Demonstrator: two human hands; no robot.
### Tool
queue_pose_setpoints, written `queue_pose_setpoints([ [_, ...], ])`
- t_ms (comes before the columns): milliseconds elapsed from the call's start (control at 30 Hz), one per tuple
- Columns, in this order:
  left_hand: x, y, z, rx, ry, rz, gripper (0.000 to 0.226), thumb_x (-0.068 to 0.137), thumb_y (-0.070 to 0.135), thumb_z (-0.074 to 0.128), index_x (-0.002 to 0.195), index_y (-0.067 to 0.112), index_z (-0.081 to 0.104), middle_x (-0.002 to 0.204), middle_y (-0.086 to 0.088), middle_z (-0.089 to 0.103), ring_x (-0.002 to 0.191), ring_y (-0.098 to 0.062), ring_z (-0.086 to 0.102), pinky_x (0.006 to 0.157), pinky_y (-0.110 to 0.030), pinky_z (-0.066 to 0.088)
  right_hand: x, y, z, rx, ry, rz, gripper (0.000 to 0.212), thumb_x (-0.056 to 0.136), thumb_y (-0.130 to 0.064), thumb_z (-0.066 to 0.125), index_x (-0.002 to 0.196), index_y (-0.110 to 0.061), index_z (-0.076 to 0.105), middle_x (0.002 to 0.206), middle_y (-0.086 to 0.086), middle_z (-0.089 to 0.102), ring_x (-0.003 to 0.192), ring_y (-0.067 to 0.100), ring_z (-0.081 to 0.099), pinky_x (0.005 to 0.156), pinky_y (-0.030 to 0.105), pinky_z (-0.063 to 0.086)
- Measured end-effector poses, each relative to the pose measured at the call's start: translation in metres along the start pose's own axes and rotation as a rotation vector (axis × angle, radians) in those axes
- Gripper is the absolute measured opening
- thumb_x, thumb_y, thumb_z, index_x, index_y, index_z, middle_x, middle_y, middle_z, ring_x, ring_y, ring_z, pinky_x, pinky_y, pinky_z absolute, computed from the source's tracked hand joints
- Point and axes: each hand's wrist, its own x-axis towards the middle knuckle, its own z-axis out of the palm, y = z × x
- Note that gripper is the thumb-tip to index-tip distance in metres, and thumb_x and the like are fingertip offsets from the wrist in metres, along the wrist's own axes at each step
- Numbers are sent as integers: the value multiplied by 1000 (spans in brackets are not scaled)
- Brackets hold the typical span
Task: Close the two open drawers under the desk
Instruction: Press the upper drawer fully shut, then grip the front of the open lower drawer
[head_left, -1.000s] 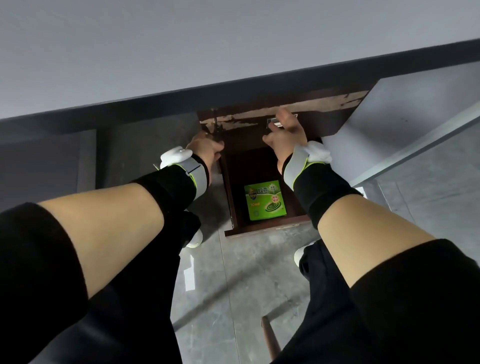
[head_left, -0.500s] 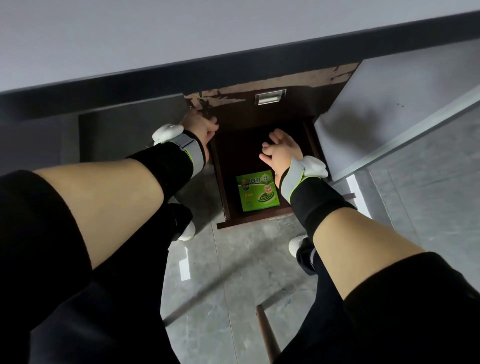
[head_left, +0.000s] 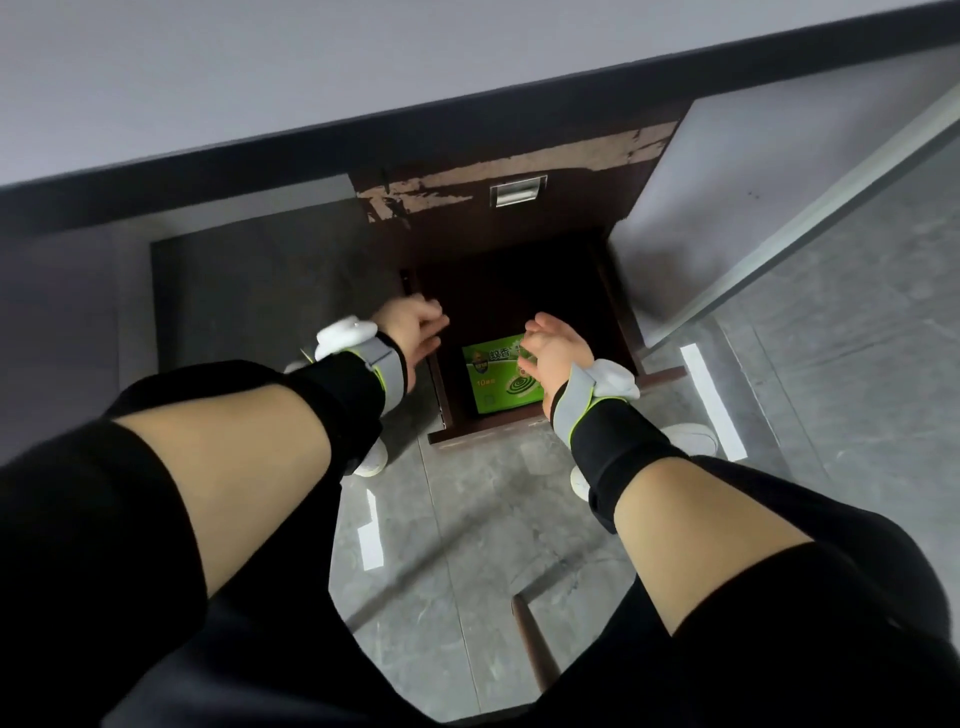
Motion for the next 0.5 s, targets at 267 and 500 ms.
queue_pose_setpoints([
  [267,-35,-102,-31,19,7,-294,19,93,13,44,105,14,59,104,-4,71,95,-21,67,67,-27,48,-20,64,-43,-44,82,201,30,91,6,43,109,-8,61,121,14,61,110,26,59,68,28,52],
  [500,-36,-123,-52,58,116,-308,16,95,11,43,89,15,56,105,-8,66,75,-16,67,63,-27,49,-34,81,-57,44,247,315,22,91,1,53,109,-6,64,102,8,64,101,25,61,65,30,52],
])
